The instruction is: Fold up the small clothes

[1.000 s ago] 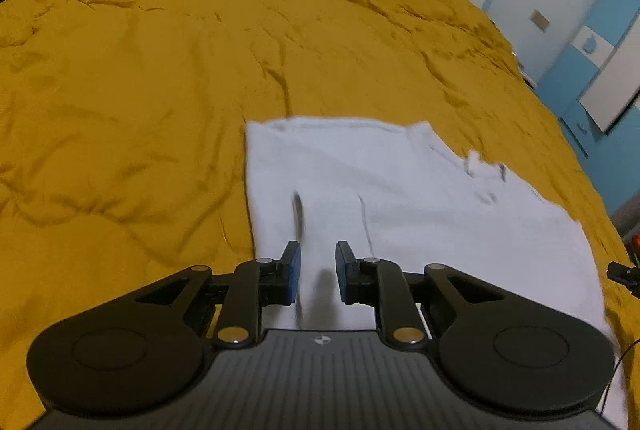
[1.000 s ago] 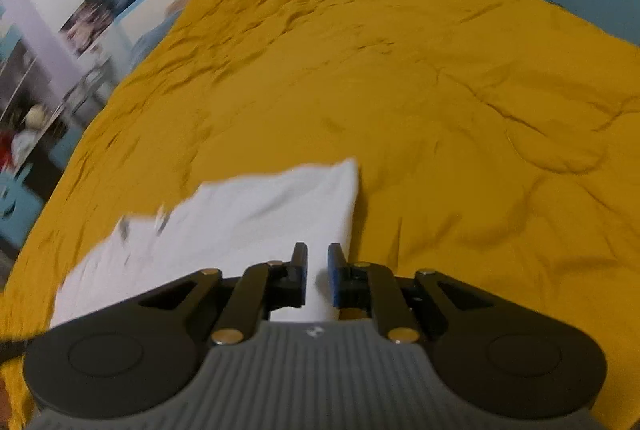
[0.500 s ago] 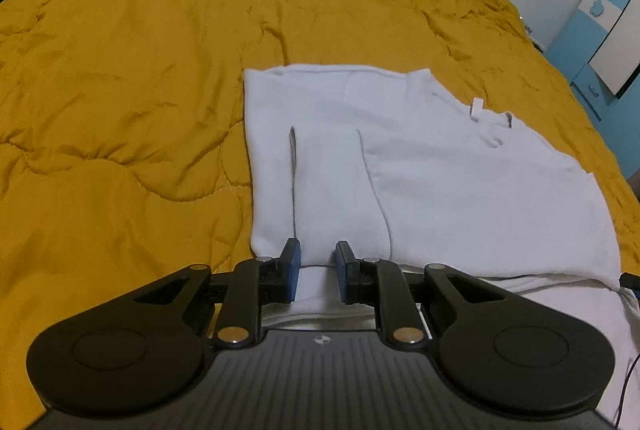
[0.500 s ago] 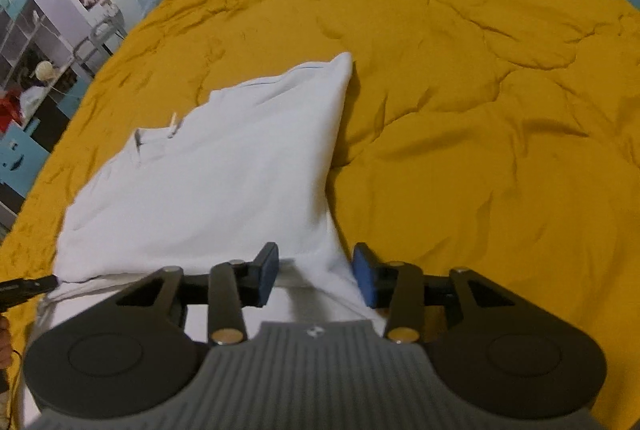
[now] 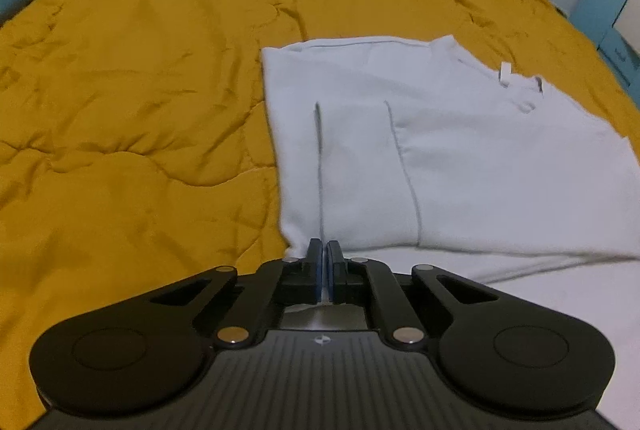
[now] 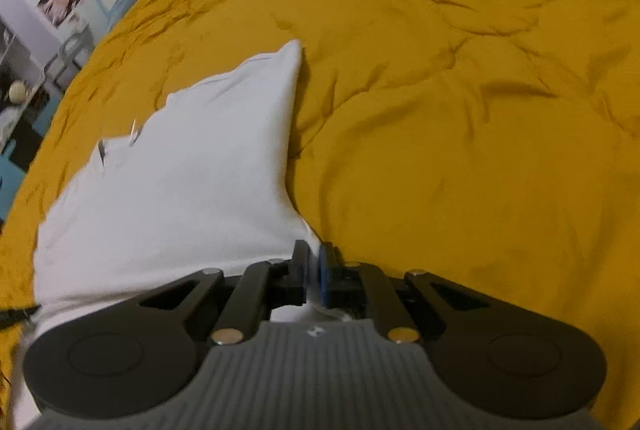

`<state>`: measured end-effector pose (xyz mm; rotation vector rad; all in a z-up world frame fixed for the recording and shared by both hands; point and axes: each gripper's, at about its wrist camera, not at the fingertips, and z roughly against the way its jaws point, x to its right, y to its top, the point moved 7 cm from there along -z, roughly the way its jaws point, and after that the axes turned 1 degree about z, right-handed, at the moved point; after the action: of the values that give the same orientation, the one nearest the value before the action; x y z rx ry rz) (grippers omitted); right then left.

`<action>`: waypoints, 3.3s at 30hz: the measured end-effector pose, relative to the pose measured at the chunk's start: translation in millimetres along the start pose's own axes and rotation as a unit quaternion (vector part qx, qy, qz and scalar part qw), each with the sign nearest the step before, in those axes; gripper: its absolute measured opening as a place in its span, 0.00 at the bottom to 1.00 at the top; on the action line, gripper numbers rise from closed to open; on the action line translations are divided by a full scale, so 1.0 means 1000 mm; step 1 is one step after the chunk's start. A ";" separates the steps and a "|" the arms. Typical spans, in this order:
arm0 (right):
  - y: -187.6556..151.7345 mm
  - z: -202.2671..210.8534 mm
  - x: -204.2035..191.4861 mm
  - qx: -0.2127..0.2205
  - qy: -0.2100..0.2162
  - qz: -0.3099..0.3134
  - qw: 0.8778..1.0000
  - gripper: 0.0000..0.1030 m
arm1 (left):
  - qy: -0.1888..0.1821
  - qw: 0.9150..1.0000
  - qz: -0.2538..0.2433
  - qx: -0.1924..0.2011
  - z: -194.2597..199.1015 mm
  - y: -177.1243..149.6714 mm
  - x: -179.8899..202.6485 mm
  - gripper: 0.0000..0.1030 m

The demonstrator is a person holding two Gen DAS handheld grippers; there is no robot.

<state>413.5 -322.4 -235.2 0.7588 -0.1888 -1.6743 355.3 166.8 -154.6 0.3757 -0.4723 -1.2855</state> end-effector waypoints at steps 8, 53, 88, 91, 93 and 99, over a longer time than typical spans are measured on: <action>0.020 0.024 -0.029 0.035 -0.037 0.060 0.997 0.06 | -0.032 0.999 0.008 0.041 0.035 0.002 0.004 0.08; -0.237 0.209 -0.103 -0.056 0.009 0.441 0.896 0.47 | -0.128 0.900 -0.417 -0.023 0.179 -0.226 0.053 0.57; -0.298 0.197 -0.065 -0.047 -0.050 0.628 0.775 0.14 | 0.065 0.777 -0.622 0.072 0.149 -0.294 0.054 0.13; -0.296 0.209 -0.067 -0.030 -0.061 0.628 0.775 0.00 | 0.060 0.795 -0.596 0.093 0.166 -0.282 0.057 0.08; -0.287 0.222 -0.069 -0.012 -0.060 0.612 0.788 0.00 | 0.065 0.802 -0.582 0.118 0.179 -0.272 0.060 0.08; -0.255 0.251 -0.082 0.051 -0.071 0.581 0.809 0.00 | 0.066 0.832 -0.521 0.177 0.205 -0.225 0.073 0.08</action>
<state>65.8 -249.3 -141.5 0.4107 -0.6996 -0.5272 77.1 39.9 -88.3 1.1359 -0.3834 -2.2135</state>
